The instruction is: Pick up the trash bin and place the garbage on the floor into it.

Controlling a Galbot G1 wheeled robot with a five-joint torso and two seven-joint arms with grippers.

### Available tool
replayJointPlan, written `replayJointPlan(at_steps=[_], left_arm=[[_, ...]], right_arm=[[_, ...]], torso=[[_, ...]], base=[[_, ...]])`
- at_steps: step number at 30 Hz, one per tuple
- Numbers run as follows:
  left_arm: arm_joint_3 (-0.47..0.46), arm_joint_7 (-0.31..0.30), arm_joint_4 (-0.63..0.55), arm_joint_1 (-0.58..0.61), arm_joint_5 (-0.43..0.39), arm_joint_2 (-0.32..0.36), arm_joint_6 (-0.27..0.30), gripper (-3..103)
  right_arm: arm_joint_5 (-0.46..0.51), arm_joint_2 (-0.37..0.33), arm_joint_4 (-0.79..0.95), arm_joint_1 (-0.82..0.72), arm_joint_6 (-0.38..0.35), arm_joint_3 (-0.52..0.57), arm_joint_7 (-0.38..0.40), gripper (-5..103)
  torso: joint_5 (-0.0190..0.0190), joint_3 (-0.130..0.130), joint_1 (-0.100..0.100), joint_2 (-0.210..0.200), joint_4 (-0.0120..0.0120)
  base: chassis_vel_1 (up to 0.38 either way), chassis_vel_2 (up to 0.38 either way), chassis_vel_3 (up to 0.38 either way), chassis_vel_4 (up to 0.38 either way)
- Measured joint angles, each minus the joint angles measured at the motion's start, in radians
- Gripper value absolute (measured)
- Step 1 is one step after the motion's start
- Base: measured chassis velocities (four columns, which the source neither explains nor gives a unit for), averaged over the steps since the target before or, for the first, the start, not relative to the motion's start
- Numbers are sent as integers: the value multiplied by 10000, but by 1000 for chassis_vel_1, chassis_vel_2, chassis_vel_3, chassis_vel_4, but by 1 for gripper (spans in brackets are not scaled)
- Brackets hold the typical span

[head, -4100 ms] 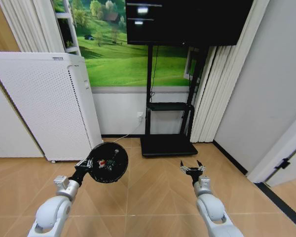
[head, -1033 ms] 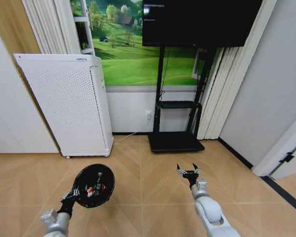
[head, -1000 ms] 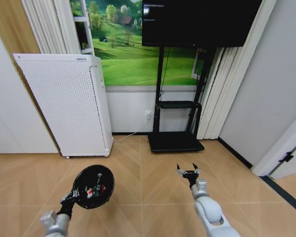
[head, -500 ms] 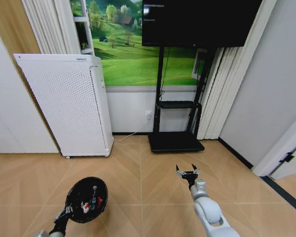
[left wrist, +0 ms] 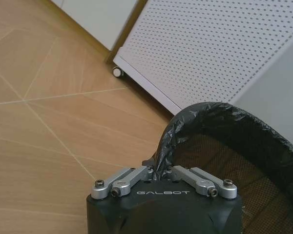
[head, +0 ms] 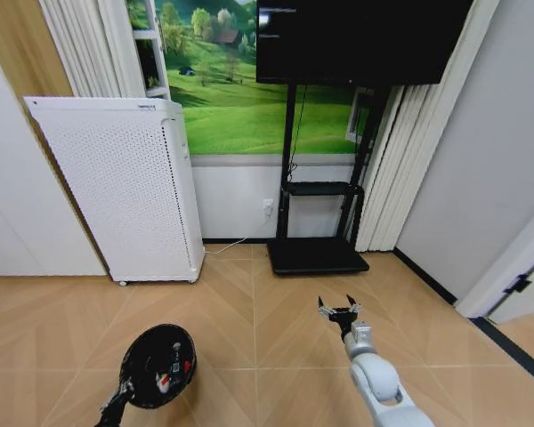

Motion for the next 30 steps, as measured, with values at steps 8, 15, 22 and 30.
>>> replayJointPlan(at_steps=[8,15,22,30], left_arm=[[-278,-724,-94,-7,-599,-104,122,4],[-472,-1131,-25,-275,-823,-86,304,4],[-443,-1150,-71,-320,-702,-157,375,18],[-368,-1129,-264,-289,-436,-198,386,45]], right_arm=[[-10,2,-149,83,42,-20,-38,100],[-10,0,-292,229,93,-60,-122,100],[40,-67,-470,407,148,-82,-253,100],[63,-74,-694,515,288,-85,-343,100]], torso=[[2,0,-1,0,0],[2,0,0,-1,0],[2,0,0,-1,-1],[2,0,0,-1,0]], base=[[0,0,0,0],[0,0,0,0],[0,0,0,0],[0,0,0,0]])
